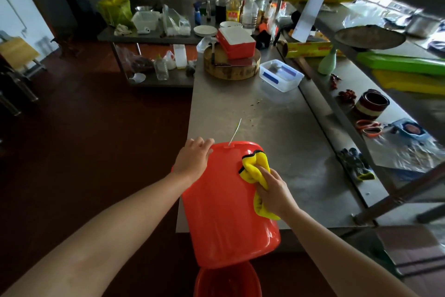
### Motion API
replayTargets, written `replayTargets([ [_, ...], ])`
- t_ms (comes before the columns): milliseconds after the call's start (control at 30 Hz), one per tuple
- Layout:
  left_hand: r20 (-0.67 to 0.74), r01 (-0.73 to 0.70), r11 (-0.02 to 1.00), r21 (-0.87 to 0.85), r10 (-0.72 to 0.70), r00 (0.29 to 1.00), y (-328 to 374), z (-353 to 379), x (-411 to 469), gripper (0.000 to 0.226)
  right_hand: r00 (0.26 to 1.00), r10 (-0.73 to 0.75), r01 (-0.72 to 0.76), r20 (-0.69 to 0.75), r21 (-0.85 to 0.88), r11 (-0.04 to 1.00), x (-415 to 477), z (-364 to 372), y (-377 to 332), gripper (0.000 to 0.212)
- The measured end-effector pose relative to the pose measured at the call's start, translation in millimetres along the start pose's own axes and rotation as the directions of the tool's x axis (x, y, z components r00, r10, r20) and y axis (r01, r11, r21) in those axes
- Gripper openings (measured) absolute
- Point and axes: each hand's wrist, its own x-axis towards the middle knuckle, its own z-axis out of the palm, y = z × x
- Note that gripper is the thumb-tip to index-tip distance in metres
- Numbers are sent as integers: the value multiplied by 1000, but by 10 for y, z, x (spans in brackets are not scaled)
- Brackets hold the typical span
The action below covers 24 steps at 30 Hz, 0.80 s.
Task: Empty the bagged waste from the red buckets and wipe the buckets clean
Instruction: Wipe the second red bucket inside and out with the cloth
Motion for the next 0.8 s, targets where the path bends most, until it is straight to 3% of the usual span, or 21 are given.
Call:
replayTargets([
  [167,-63,-110,990,93,116,991,92,61,-162,45,1000,-15,15,-13,-3,1000,-65,-53,53,61],
  [300,-76,-103,986,128,113,991,143,12,-130,35,998,-61,61,8,-41,997,-120,-79,59,62],
  [500,101,82,996,-20,-80,992,281,1,-162,42,994,-110,111,17,-71,991,-190,-117,56,63],
  [667,23,283,953,-105,-282,959,304,-27,-185,36,986,-161,155,-49,-104,982,-160,-365,44,68],
  [800,-40,484,857,-176,-498,866,133,-115,-201,28,955,-212,187,-208,-132,973,62,-795,-128,64],
])
